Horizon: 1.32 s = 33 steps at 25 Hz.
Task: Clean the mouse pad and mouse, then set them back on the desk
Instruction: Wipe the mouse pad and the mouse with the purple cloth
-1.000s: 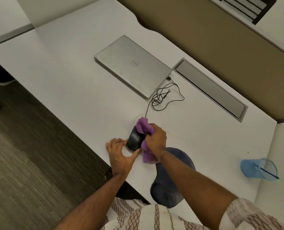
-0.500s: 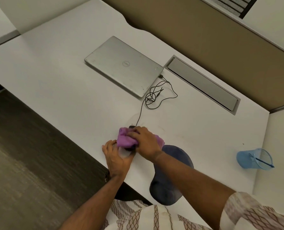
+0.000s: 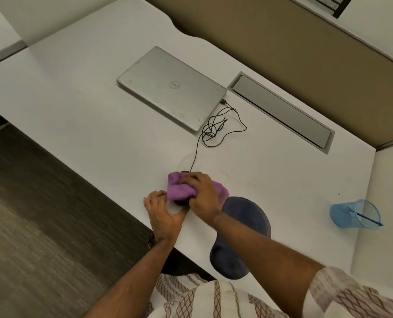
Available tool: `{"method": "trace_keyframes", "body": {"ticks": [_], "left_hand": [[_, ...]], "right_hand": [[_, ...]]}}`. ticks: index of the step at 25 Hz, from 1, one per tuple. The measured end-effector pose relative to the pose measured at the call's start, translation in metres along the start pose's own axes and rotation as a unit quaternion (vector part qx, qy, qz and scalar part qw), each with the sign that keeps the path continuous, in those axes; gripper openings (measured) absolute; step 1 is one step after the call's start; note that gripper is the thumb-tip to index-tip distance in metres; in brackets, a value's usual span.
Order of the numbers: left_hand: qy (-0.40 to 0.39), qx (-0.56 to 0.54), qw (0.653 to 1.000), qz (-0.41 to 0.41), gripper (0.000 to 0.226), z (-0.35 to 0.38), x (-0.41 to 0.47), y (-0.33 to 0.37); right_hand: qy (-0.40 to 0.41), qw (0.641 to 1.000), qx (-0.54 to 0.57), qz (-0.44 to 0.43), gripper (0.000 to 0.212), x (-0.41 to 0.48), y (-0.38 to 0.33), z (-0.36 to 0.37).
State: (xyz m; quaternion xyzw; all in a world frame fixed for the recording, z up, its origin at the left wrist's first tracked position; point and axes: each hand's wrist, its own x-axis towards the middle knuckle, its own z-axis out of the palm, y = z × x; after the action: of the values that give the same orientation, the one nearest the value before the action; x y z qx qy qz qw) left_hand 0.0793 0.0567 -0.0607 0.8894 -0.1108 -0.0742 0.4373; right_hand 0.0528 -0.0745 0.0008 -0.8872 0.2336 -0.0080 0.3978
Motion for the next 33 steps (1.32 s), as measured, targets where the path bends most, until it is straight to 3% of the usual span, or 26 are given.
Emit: {"method": "trace_keyframes", "body": {"ticks": [3, 6, 9, 12, 16, 19, 22, 28, 33], "left_hand": [[-0.015, 0.004, 1.000, 0.006, 0.064, -0.001, 0.000, -0.004], [-0.051, 0.035, 0.998, 0.000, 0.064, -0.006, 0.000, -0.001], [-0.116, 0.064, 0.991, 0.029, 0.061, -0.024, 0.005, 0.002], [-0.203, 0.030, 0.978, -0.038, 0.050, -0.064, 0.027, 0.009], [-0.191, 0.081, 0.976, -0.069, 0.034, -0.072, 0.066, 0.057], [-0.238, 0.229, 0.943, -0.052, 0.059, -0.045, 0.082, 0.102], [-0.264, 0.333, 0.905, -0.014, 0.064, -0.027, 0.087, 0.122], [-0.273, 0.358, 0.893, -0.007, 0.064, -0.018, 0.091, 0.125], [-0.292, 0.376, 0.879, 0.005, 0.062, -0.007, 0.094, 0.133]], "right_hand": [[0.002, 0.998, 0.012, -0.060, 0.028, -0.023, 0.007, 0.008], [-0.022, 0.993, -0.015, -0.113, 0.024, -0.027, 0.012, -0.001], [-0.030, 0.984, -0.074, -0.157, 0.025, -0.027, 0.017, -0.005], [-0.039, 0.976, -0.132, -0.167, 0.032, -0.028, 0.016, -0.007], [-0.057, 0.982, -0.101, -0.147, 0.041, -0.031, 0.014, -0.009], [-0.054, 0.968, -0.171, -0.176, 0.041, -0.035, 0.014, -0.002], [-0.050, 0.943, -0.251, -0.215, 0.043, -0.039, 0.016, 0.005], [-0.034, 0.933, -0.277, -0.226, 0.047, -0.050, 0.014, 0.012], [-0.082, 0.929, -0.280, -0.226, 0.049, -0.057, 0.015, 0.012]]}}
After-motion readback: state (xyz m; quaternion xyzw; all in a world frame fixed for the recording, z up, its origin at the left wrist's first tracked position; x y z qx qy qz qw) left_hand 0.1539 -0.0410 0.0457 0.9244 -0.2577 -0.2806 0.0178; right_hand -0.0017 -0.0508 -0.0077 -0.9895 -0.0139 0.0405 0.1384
